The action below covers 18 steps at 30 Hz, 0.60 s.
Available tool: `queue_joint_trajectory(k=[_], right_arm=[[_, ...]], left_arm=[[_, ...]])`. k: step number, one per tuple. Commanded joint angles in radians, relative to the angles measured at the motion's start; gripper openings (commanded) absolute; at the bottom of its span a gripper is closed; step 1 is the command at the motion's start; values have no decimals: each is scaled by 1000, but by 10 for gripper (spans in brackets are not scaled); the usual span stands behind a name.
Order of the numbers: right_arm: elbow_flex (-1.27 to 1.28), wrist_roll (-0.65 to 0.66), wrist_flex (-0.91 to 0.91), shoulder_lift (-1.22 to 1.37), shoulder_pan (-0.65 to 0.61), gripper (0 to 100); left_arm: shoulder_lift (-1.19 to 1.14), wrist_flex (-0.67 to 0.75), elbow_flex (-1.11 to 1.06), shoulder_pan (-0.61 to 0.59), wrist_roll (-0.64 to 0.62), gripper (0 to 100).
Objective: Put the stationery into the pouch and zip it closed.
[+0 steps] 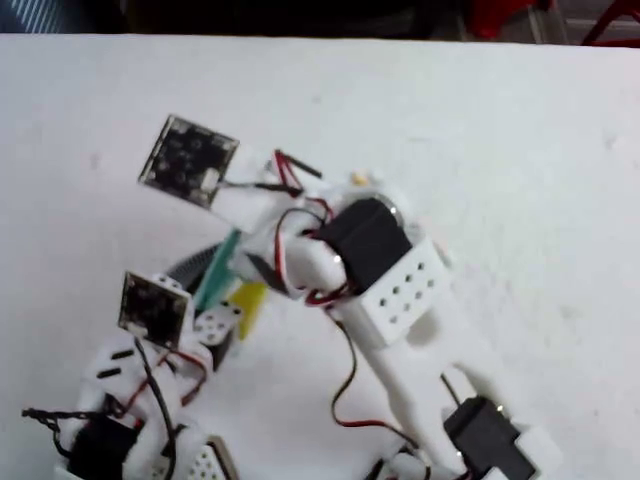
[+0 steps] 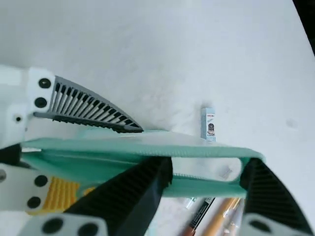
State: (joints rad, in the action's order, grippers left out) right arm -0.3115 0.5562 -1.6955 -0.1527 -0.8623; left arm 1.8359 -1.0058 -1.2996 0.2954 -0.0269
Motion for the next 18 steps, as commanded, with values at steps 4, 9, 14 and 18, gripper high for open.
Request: queue_joint_trajectory(k=[4, 9, 14, 18], right_arm=[[63, 147, -27, -62, -117, 359], [126, 169, -27, -97, -157, 359], [150, 172, -24, -128, -151, 359], [12, 172, -24, -156, -67, 358]], left_arm=[[-4, -14, 5, -2, 6, 237], [-4, -14, 0, -4, 8, 234], [-4, 0, -9, -4, 8, 233], [-4, 6, -11, -4, 8, 140]])
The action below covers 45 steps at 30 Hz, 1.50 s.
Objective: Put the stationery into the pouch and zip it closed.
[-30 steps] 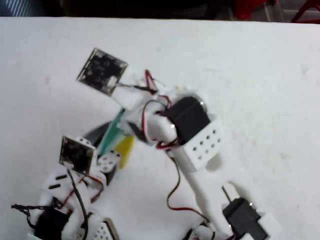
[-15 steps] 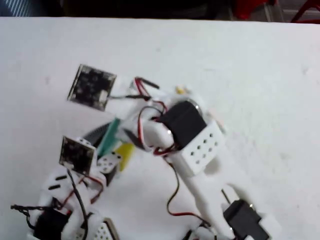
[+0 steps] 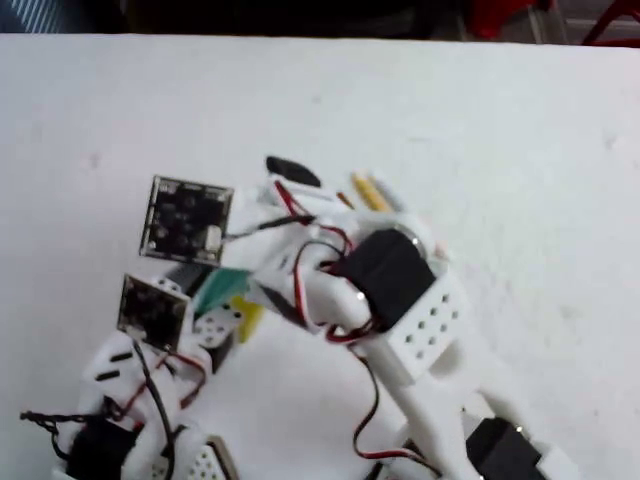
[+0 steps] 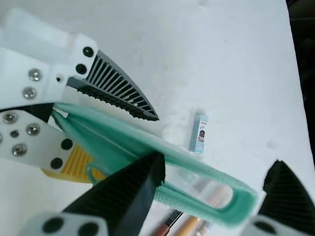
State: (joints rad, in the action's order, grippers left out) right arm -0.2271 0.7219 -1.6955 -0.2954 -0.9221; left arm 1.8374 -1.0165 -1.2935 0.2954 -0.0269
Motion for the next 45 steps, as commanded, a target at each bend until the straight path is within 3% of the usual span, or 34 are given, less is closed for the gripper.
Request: queue_joint_trajectory(k=[1, 3, 6, 10, 12, 15, 26, 34, 36, 40, 42, 45], right_arm=[[-129, 5, -24, -21, 27, 358], [-242, -21, -24, -31, 87, 358], [-347, -123, -24, -18, 156, 303], [-382, -255, -24, 10, 176, 0], [-382, -298, -22, 15, 171, 75], [-382, -313, 10, 18, 117, 9], [-382, -310, 41, 177, 76, 18], [-351, -212, -24, 177, 88, 17], [-318, -212, -24, 177, 120, 17], [-213, -210, -22, 180, 165, 17], [-173, -210, -22, 180, 166, 17], [-143, -210, -24, 179, 165, 17]], left_arm=[[-5, 20, -17, -4, 9, 100], [-5, 46, -15, -4, 40, 26], [-5, 54, -17, -2, 86, 29], [-5, 58, -17, -2, 86, 22], [-5, 58, -17, -2, 86, 22], [-5, 58, -17, -2, 86, 22], [-5, 60, -17, 1, 86, 23], [-5, 61, -11, -2, 87, 24], [-5, 61, -6, -2, 86, 56], [-5, 8, 8, -2, 34, 238], [-5, -3, 11, -4, -54, 260], [-5, -23, 41, -4, -75, 263]])
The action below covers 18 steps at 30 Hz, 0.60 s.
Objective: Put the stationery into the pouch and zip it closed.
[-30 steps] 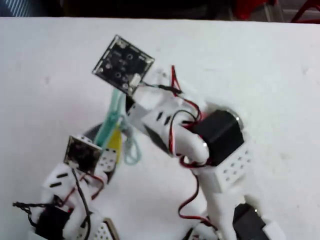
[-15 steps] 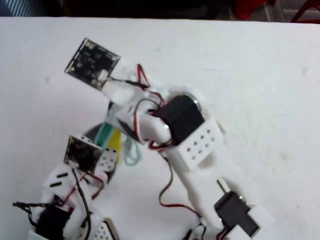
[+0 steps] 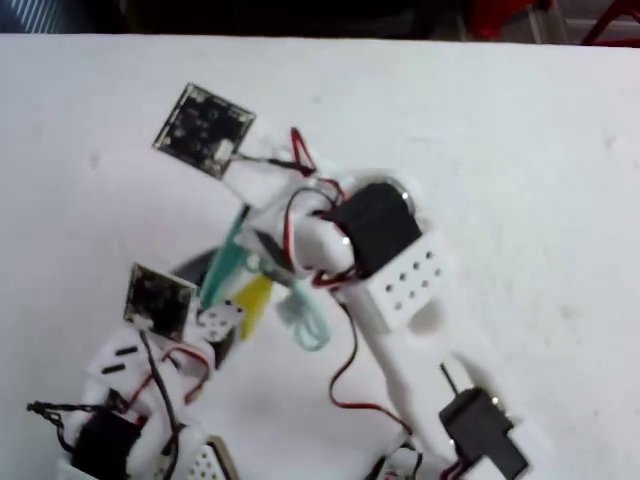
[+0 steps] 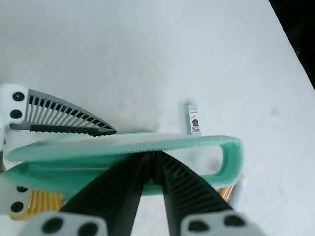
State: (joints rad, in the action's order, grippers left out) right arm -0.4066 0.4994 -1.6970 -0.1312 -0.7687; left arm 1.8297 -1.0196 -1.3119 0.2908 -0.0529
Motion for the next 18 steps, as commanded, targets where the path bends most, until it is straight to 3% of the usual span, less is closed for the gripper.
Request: queue_joint_trajectory(k=[1, 6, 12, 13, 16, 18], right_arm=[[46, 12, -24, 15, 12, 17], [152, 12, -25, 15, 8, 17], [212, 14, -25, 7, -93, 32], [218, 29, -28, 7, -105, 74], [293, 115, -31, 4, -125, 325], [316, 147, -30, -5, -111, 365]], left_arm=[[2, -35, 69, 1, -51, 264], [2, -58, 80, 2, -44, 264], [2, -60, 80, 4, -43, 264], [2, -61, 80, 2, -43, 264], [2, -84, 80, -1, 41, 264], [2, -98, 80, -15, 100, 264]])
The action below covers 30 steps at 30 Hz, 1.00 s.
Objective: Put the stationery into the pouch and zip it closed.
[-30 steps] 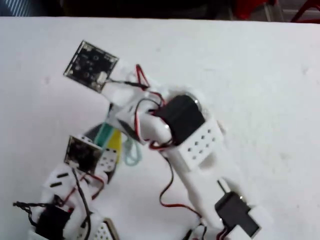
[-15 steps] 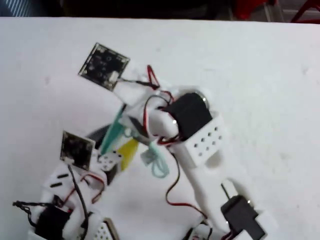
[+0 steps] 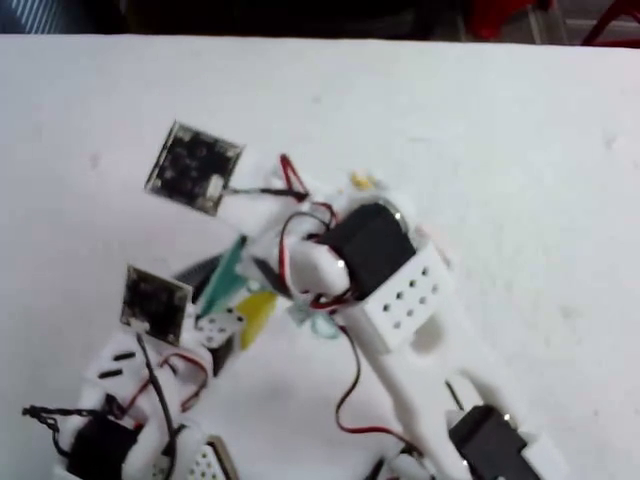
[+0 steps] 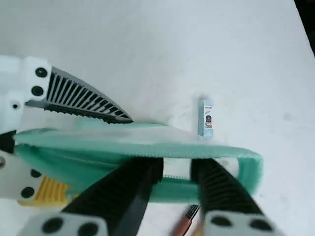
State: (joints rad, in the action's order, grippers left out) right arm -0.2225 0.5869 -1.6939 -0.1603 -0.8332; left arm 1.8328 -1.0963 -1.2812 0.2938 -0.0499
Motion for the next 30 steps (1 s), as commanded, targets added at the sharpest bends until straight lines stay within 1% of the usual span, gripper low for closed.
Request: queue_joint_trajectory(k=[1, 3, 8, 13, 14, 17, 19, 20, 22, 24, 27, 30], right_arm=[[135, 84, -33, 16, -45, 348], [138, 135, -33, 4, -45, 329], [175, 265, -33, -74, -47, 328], [230, 411, -33, -189, -76, 324], [235, 430, -31, -205, -79, 314], [230, 457, -31, -217, -116, 238], [232, 460, -31, -214, -157, 214], [233, 460, -31, -213, -174, 230], [226, 450, -31, -211, -188, 299], [192, 382, -31, -213, -188, 354], [147, 304, -31, -213, -189, 352], [123, 189, -24, -213, -191, 352]], left_arm=[[-1, -23, 49, -15, 103, 264], [-1, -23, 49, -10, 106, 264], [-1, -25, 54, -19, 115, 264], [-1, -25, 54, -19, 261, 260], [-1, -25, 54, -18, 272, 260], [-1, -20, 49, -12, 272, 260], [-1, -17, 49, -16, 272, 260], [-1, -17, 51, -16, 272, 260], [-1, -17, 52, -18, 272, 260], [-1, -17, 52, -18, 272, 260], [-1, -15, 52, -18, 239, 260], [-1, -15, 52, -18, 218, 260]])
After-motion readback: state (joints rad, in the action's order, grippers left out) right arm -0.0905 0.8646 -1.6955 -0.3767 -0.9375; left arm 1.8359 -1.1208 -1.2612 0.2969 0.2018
